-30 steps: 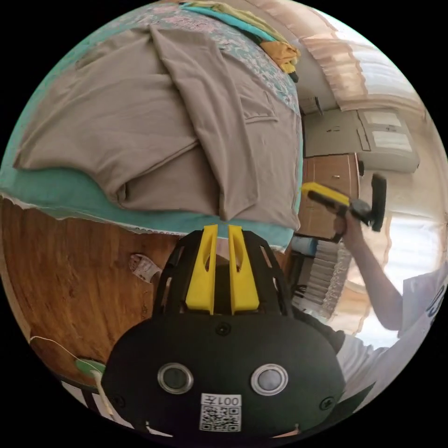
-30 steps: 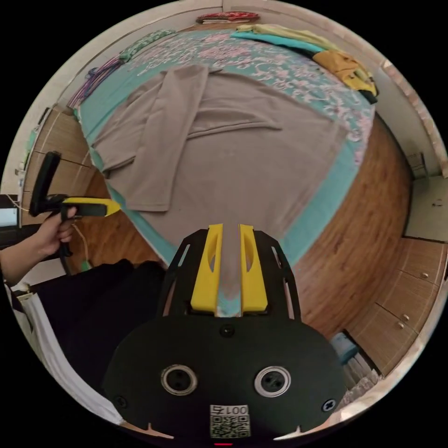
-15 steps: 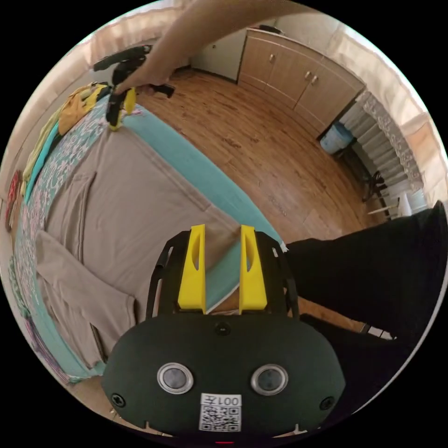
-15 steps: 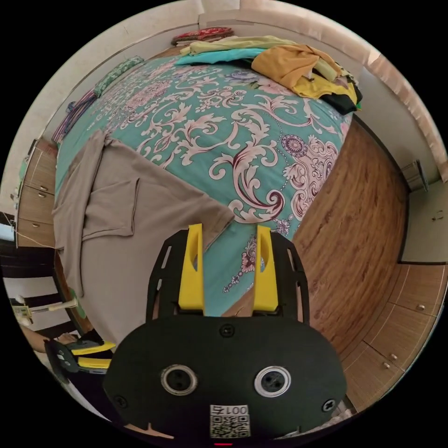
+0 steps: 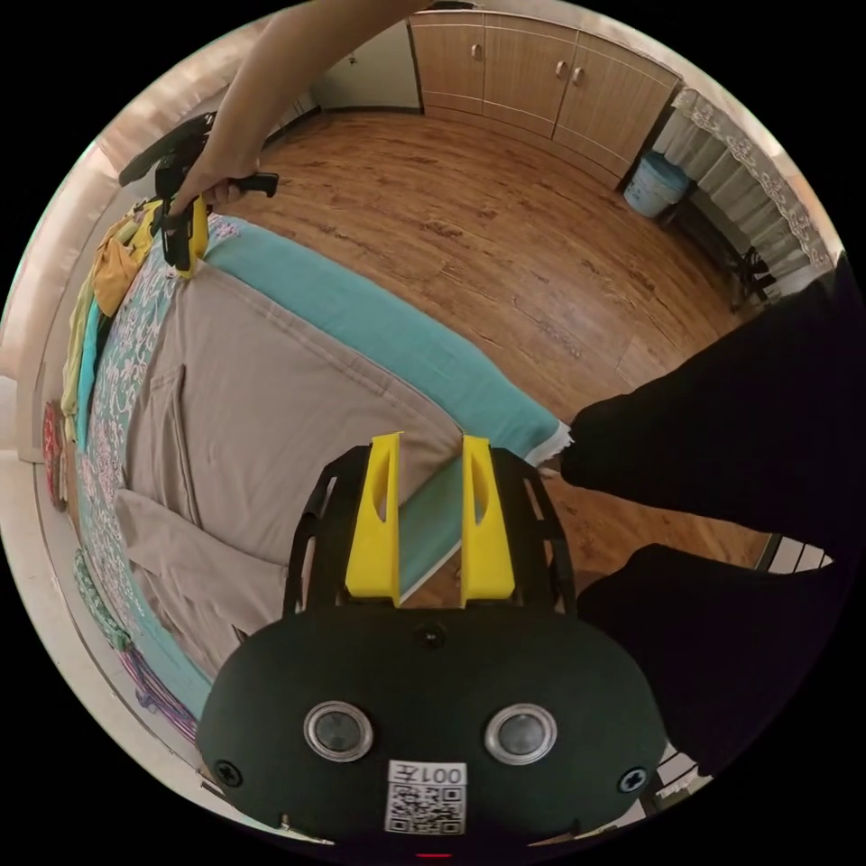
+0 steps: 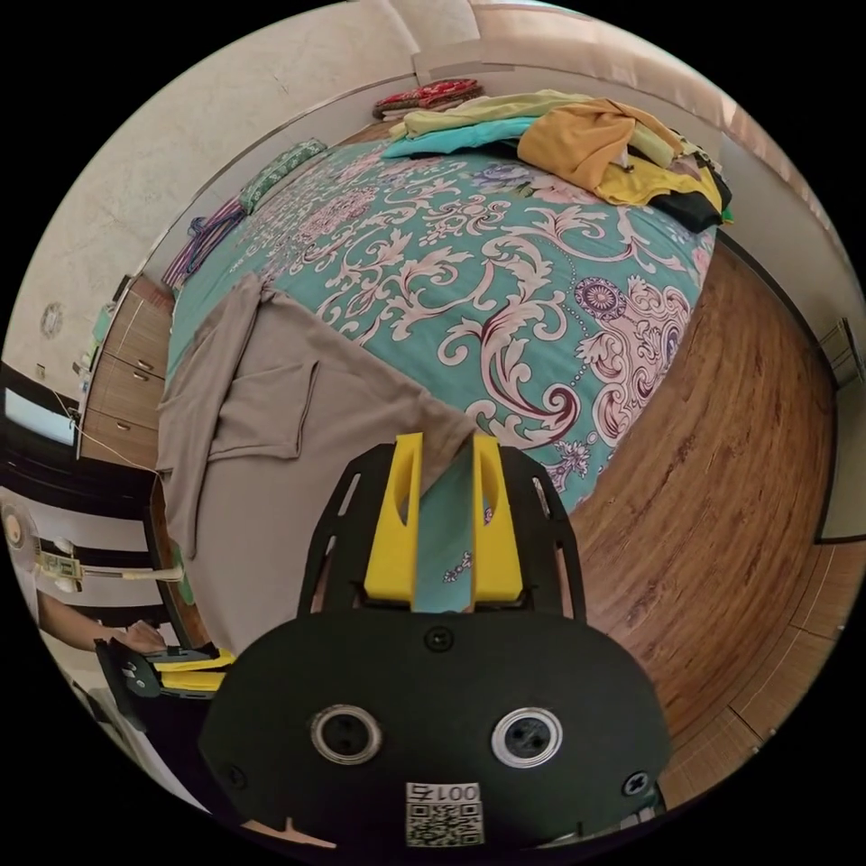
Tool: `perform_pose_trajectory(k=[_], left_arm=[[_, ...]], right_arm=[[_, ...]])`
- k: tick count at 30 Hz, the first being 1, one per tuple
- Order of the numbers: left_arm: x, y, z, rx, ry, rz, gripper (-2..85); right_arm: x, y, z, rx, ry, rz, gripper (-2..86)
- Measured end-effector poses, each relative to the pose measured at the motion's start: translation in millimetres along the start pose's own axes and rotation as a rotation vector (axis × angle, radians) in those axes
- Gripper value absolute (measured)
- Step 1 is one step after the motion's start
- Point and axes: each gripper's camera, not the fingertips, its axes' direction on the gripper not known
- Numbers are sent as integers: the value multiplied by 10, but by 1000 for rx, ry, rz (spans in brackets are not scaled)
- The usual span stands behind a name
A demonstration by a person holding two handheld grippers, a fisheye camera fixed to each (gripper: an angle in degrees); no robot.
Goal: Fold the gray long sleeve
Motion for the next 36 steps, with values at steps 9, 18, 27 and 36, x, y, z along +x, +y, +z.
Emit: perform_pose_trajectory(k=[9, 18, 27, 36], left_arm=[[-83, -31, -11, -34, -32, -6, -1], [-497, 271, -491, 76, 166, -156, -9], [-896, 429, -1098, 313, 501, -231, -9], [-2545, 2455, -1436, 489, 473, -777, -9]], right_arm=[[88, -22, -150, -24, -17, -26, 15], [800, 343, -799, 94, -345, 171, 4], [1099, 883, -1638, 87, -120, 267, 3], [119, -239, -2008, 211, -399, 11, 9]])
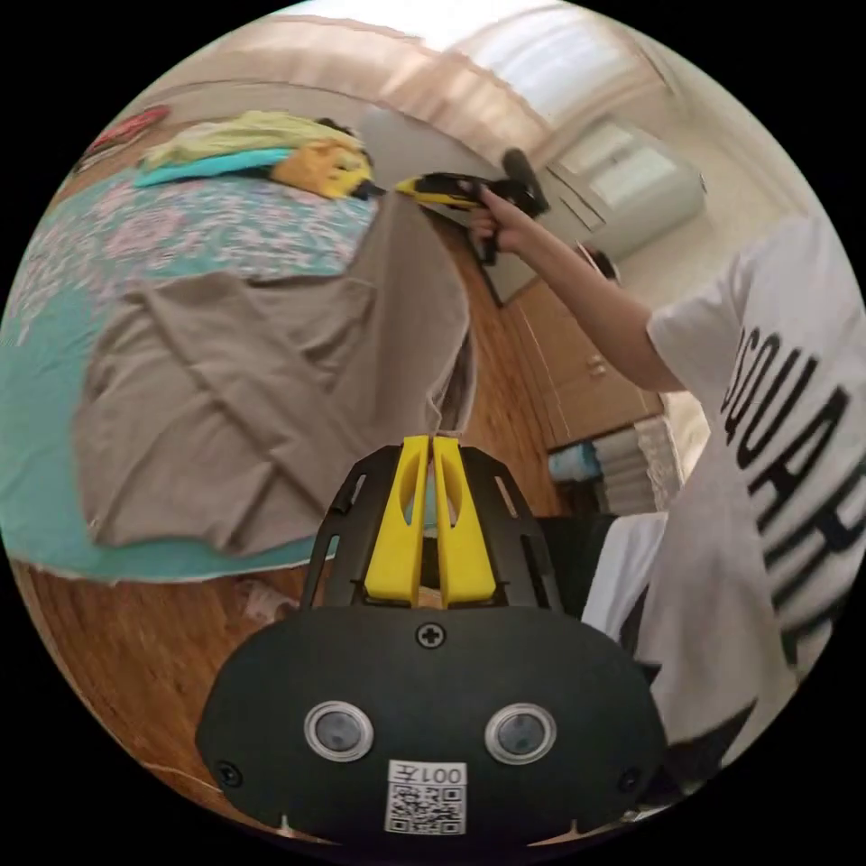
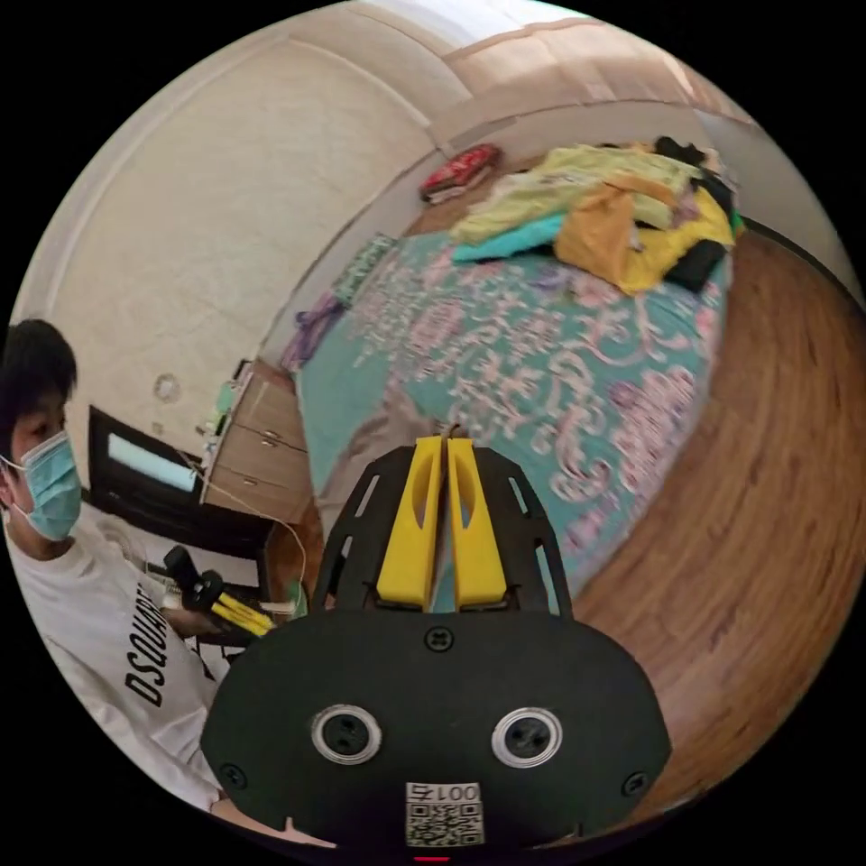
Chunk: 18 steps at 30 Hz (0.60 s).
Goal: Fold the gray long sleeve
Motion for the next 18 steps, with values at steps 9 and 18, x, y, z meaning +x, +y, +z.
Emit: perform_pose_trajectory(k=[9, 18], left_arm=[[-2671, 587, -858, -61, -182, -344, -8], [-3526, 848, -1140, 8, -63, -574, 29]], right_arm=[[-841, -1410, 2917, -238, 21, -155, 31], [-1071, -776, 2431, -117, 274, -45, 78]])
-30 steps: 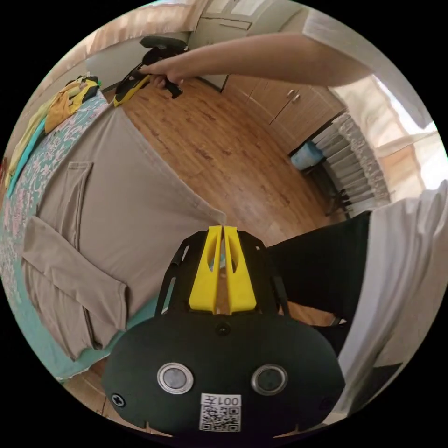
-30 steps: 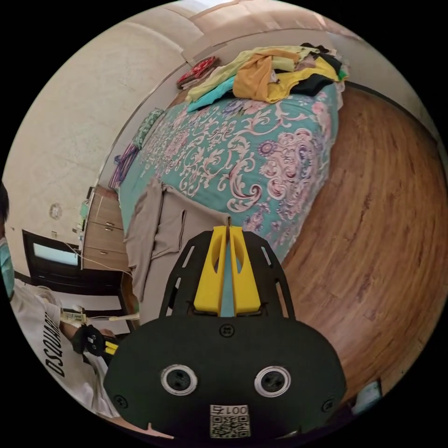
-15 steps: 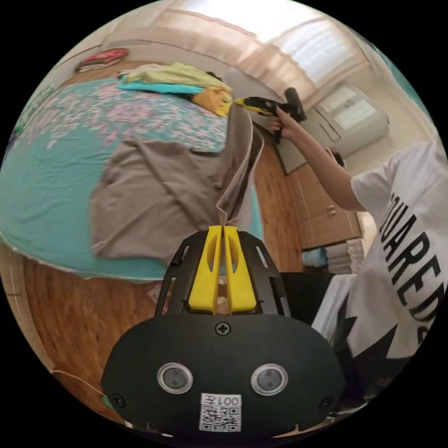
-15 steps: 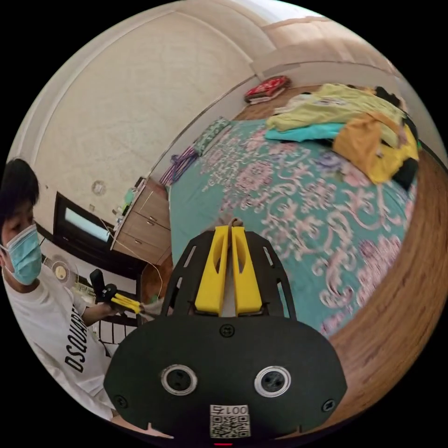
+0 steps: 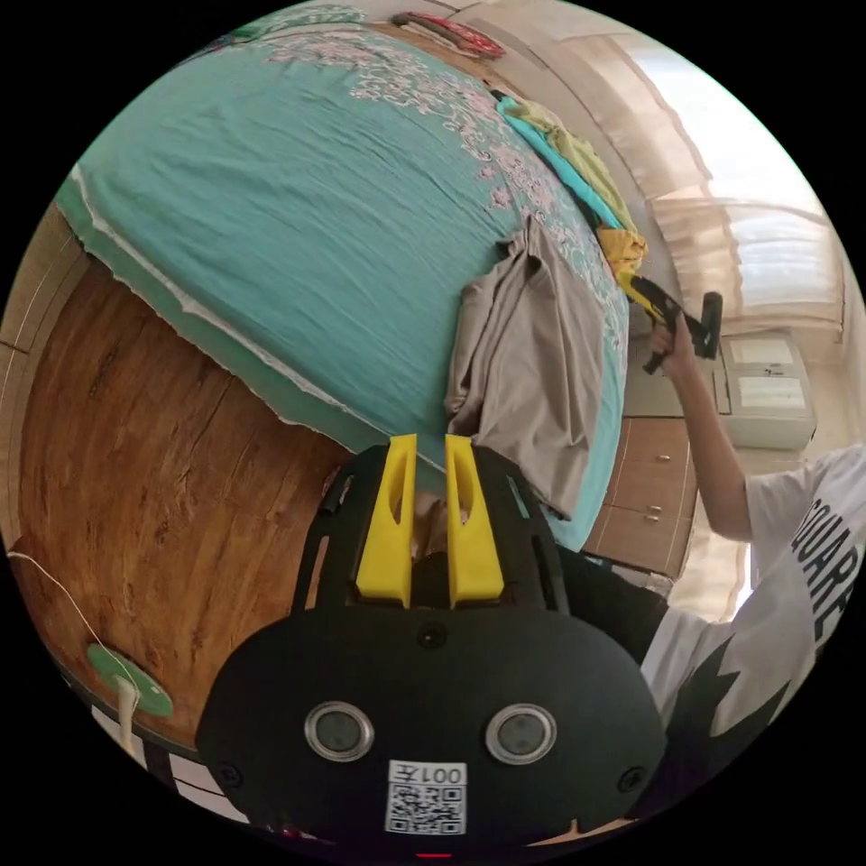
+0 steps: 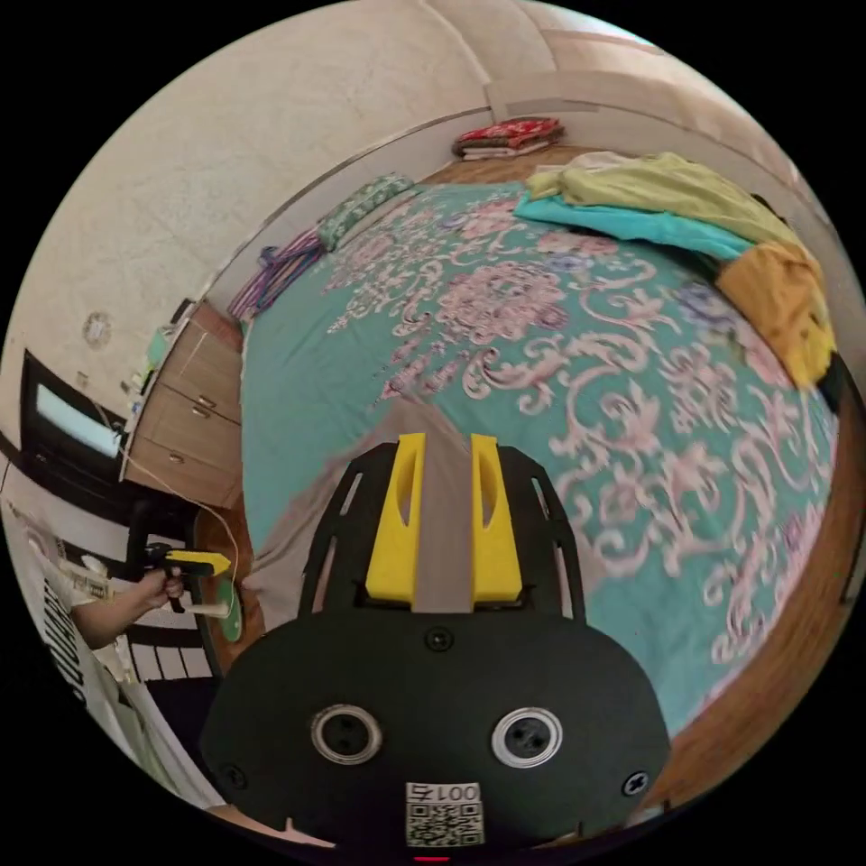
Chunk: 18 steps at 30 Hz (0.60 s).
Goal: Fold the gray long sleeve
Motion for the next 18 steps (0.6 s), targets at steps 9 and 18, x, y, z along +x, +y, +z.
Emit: perform_pose_trajectory(k=[9, 18], left_arm=[[535, -570, 589, -221, -226, 279, 15], [36, -552, 268, -194, -170, 162, -8]], right_arm=[[-865, 1652, 303, -364, 30, 255, 120], [-1084, 1872, 531, -343, -9, 431, 70]])
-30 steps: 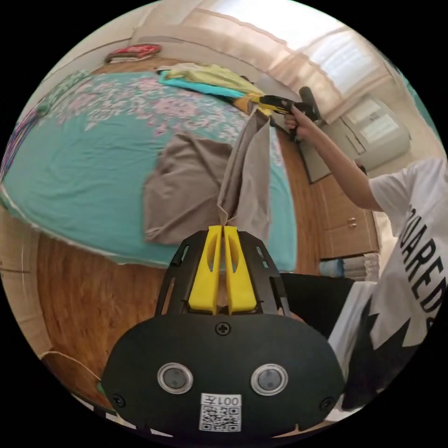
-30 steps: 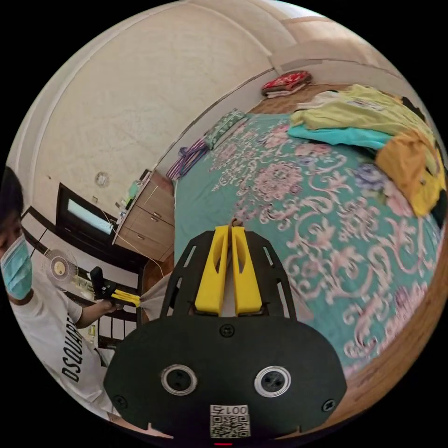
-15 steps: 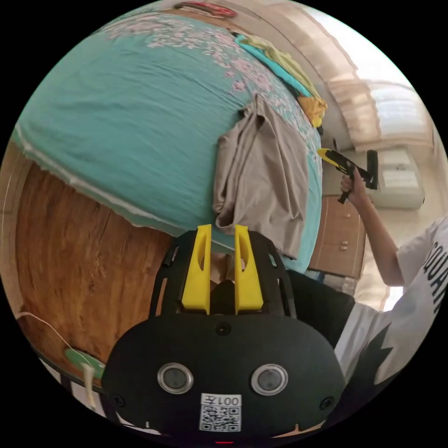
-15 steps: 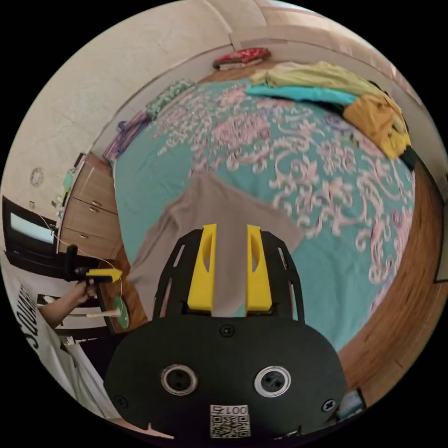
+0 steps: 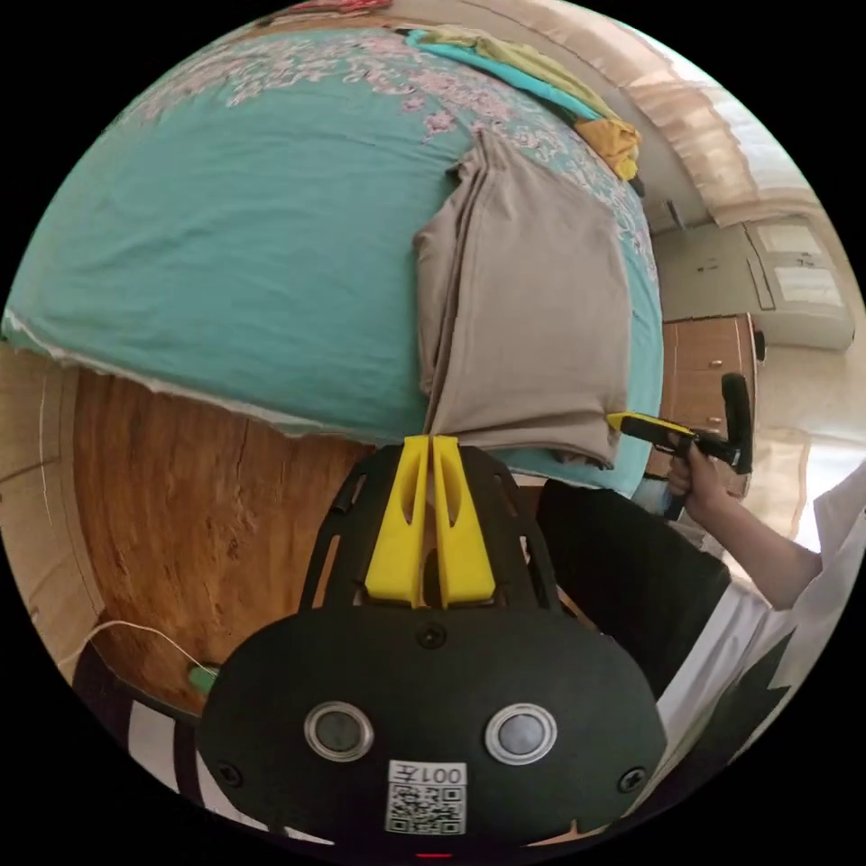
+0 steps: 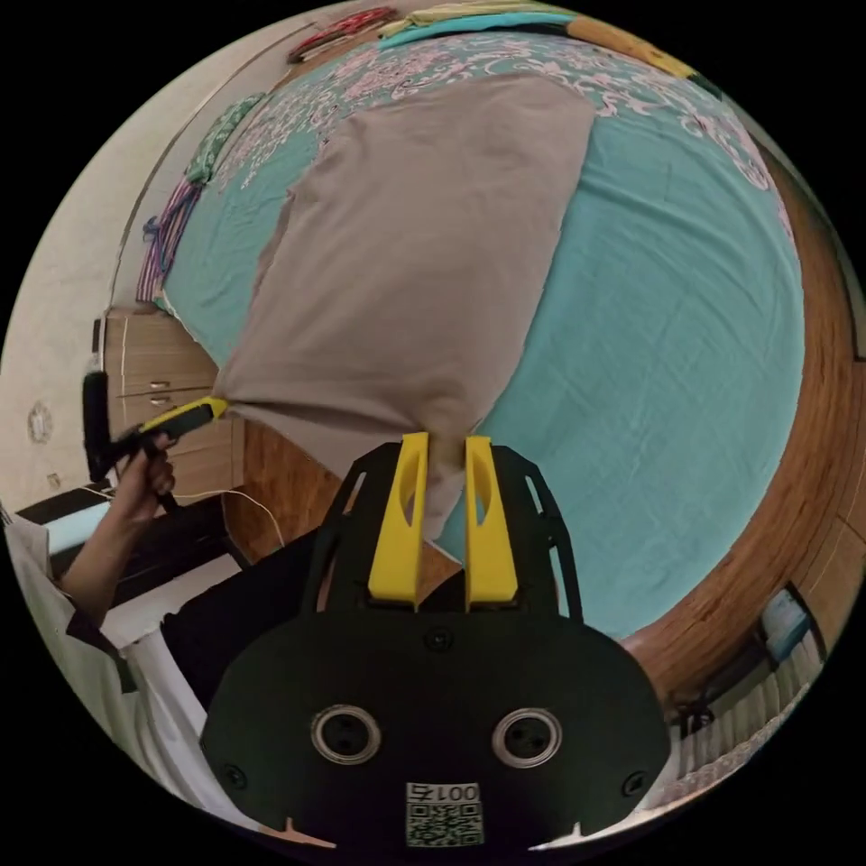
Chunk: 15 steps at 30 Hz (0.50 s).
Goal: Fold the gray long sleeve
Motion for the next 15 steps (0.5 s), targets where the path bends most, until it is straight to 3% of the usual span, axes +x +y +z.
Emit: perform_pose_trajectory(k=[5, 11, 15], left_arm=[[-195, -117, 114, 19, 87, -79, -3], [-226, -284, 198, -33, 83, -30, 4], [-177, -321, 172, -56, 34, 35, -7]], right_arm=[[11, 48, -38, -54, -57, 12, 80], [-199, 211, 216, -109, -74, 23, 65], [-425, 229, 180, -76, 23, -9, 30]])
